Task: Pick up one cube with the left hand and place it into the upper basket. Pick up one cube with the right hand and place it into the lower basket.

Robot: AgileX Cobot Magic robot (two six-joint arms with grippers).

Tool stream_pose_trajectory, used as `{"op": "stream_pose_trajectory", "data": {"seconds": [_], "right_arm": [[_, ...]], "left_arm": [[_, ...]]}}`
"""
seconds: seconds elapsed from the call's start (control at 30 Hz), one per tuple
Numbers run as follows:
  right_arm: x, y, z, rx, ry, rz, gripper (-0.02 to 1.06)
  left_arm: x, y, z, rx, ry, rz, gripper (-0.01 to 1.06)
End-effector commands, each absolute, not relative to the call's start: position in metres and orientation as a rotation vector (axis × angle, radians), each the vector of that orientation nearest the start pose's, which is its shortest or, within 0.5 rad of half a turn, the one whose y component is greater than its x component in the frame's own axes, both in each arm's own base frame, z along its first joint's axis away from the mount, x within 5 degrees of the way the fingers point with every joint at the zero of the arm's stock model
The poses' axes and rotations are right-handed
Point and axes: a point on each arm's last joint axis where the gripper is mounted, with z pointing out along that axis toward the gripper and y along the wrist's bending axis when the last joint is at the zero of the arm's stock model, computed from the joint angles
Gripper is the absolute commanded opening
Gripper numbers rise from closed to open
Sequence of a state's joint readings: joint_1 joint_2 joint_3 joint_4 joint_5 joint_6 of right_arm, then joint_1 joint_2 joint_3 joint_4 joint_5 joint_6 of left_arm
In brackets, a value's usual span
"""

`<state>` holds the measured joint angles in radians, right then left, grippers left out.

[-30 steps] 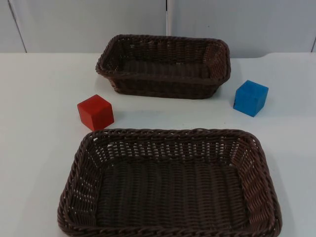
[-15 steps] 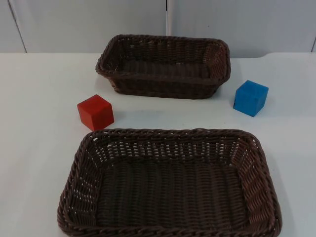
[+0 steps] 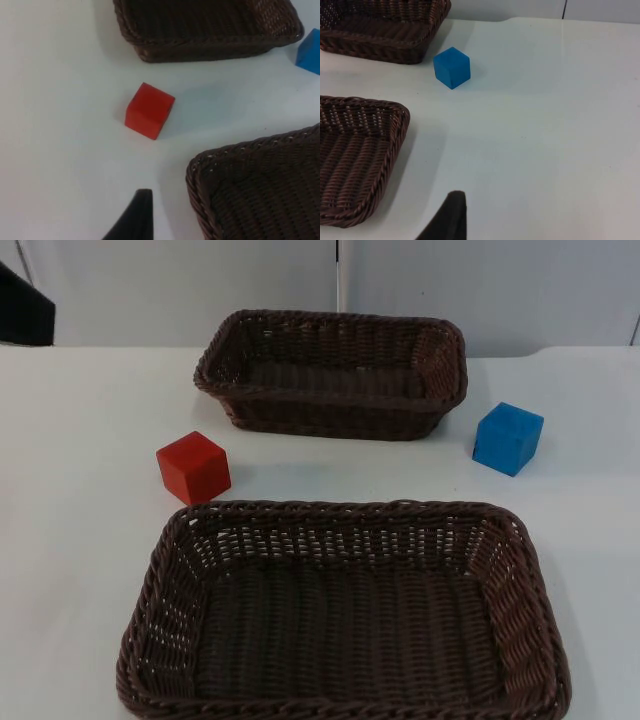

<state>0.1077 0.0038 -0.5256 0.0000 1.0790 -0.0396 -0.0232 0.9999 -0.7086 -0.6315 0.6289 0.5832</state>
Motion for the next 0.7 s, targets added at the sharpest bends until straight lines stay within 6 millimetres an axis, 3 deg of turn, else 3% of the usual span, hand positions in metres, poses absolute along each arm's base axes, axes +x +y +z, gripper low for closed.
{"op": "stream_pose_trajectory", "data": {"seconds": [0.0,0.23,0.47,0.67], "right_arm": [[-0.008,-0.001,0.28,-0.144,2.042,0.04,1.05],[-0.008,-0.001,0.28,-0.144,2.042,0.04,1.05],[-0.008,-0.001,0.28,-0.144,2.042,0.04,1.05],[-0.008,-0.001,0.28,-0.144,2.042,0.04,1.05]], "left_arm": [[0.203,-0.036,0.296,0.256,2.255,-0.398,1.05],[0.232,-0.041,0.29,0.261,2.28,-0.449,1.05],[0.269,-0.063,0.29,0.385,2.278,-0.457,1.05],[0.3,-0.077,0.275,0.458,2.316,-0.438,1.05]]}}
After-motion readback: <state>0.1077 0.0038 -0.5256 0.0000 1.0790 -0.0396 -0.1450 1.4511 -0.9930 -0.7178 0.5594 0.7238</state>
